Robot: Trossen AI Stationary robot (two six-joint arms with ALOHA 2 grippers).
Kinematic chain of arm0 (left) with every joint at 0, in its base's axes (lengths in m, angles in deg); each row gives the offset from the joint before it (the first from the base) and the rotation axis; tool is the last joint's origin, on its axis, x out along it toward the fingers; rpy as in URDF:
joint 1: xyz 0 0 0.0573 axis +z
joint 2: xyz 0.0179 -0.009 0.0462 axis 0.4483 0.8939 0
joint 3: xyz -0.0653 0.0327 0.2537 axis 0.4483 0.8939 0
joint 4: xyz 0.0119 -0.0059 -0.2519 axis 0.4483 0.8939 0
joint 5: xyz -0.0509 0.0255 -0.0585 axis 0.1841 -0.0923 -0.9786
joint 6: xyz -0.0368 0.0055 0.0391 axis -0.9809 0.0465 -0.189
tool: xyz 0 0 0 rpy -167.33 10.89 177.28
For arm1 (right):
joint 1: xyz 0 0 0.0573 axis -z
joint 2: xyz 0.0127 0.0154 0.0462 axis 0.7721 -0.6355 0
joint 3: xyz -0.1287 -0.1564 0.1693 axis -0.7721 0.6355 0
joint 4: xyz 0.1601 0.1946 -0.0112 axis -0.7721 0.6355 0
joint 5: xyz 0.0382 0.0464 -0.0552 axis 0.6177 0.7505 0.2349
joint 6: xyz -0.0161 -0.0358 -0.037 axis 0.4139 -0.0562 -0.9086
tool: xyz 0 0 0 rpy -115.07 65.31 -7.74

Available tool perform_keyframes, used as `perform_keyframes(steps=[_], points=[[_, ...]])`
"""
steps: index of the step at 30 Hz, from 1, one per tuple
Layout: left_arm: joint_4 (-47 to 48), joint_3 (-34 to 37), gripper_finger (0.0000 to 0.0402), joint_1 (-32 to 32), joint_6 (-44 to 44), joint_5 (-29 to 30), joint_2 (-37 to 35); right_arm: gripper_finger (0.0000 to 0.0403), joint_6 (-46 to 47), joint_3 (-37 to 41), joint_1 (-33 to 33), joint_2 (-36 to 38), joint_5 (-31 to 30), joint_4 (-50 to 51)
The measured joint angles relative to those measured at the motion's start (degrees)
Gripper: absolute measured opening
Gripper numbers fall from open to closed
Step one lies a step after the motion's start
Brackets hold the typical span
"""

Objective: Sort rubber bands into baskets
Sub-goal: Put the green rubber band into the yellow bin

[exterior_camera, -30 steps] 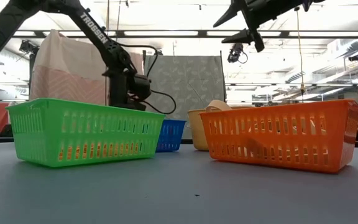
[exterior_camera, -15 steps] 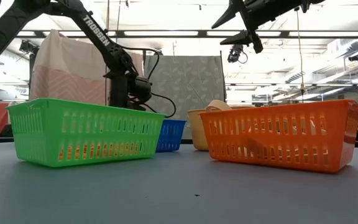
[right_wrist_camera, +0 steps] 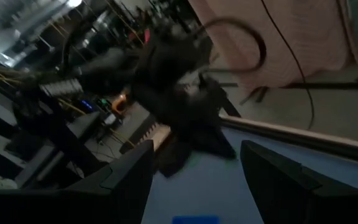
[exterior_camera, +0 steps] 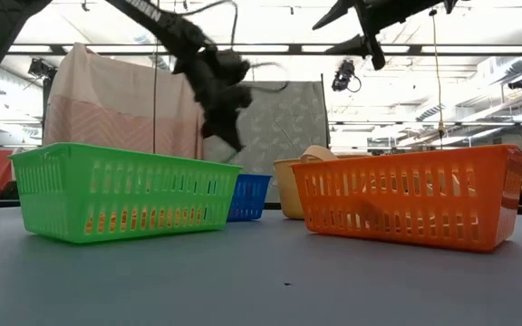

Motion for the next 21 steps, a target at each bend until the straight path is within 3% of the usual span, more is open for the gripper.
perform_keyframes(steps=[12,21], points=[[-24.7,0.68,0.0001,-23.56,-12.38,-1.76,2.69,0.0252,-2.83,0.0,3.01,6.56,-0.15,-3.35],[-33.15,0.64,0.0005,-27.24,-16.84,0.37,8.94,0.0252,-2.87,0.02,4.37,7.73,-0.33,-3.23]])
